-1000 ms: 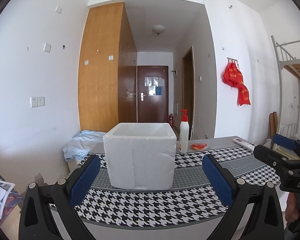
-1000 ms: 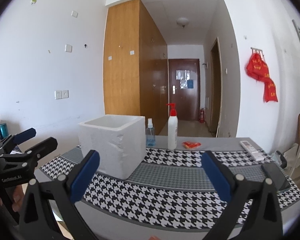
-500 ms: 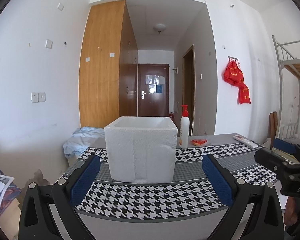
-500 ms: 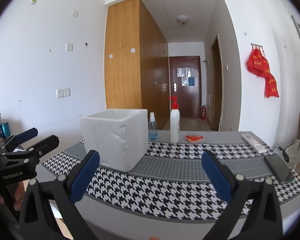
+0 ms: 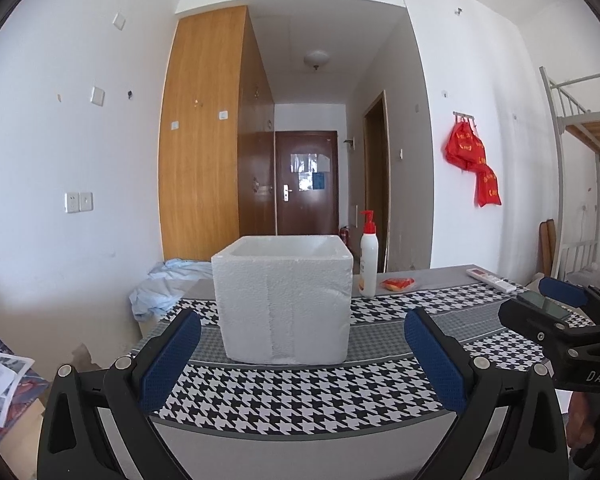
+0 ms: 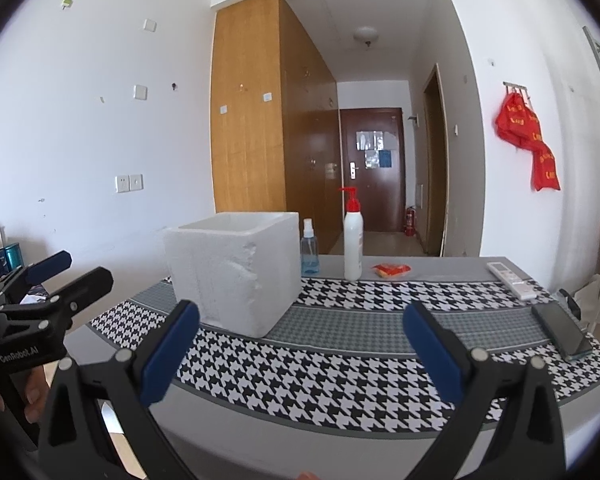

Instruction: Organize soft objects

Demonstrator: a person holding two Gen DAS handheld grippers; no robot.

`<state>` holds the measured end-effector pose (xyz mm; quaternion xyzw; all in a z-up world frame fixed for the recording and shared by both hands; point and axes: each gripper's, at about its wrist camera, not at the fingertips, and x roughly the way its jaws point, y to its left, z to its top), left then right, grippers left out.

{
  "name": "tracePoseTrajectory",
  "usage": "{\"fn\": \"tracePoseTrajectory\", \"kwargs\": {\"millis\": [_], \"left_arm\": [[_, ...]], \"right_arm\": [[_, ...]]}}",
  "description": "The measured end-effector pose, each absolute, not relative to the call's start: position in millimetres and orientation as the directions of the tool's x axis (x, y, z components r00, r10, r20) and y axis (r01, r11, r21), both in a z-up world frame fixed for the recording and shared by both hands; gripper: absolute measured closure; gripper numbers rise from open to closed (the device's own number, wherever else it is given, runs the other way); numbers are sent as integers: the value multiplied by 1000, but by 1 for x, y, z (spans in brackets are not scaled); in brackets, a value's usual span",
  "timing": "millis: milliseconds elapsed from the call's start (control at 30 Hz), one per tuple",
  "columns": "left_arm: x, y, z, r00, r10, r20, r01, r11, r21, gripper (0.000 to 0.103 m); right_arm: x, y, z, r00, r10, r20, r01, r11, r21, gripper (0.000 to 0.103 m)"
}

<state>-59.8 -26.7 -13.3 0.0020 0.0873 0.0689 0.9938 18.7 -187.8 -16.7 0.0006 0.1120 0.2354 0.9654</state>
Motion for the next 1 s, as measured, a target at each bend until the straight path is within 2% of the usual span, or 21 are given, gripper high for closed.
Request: {"fn": "tracePoseTrajectory", "kwargs": {"millis": [1000], "left_arm": [[-51,-20,-14,969,150,-196,-150,989,15,1]], "right_arm": [[22,-182,-19,859,457,-231,-460,887,47,0]]}}
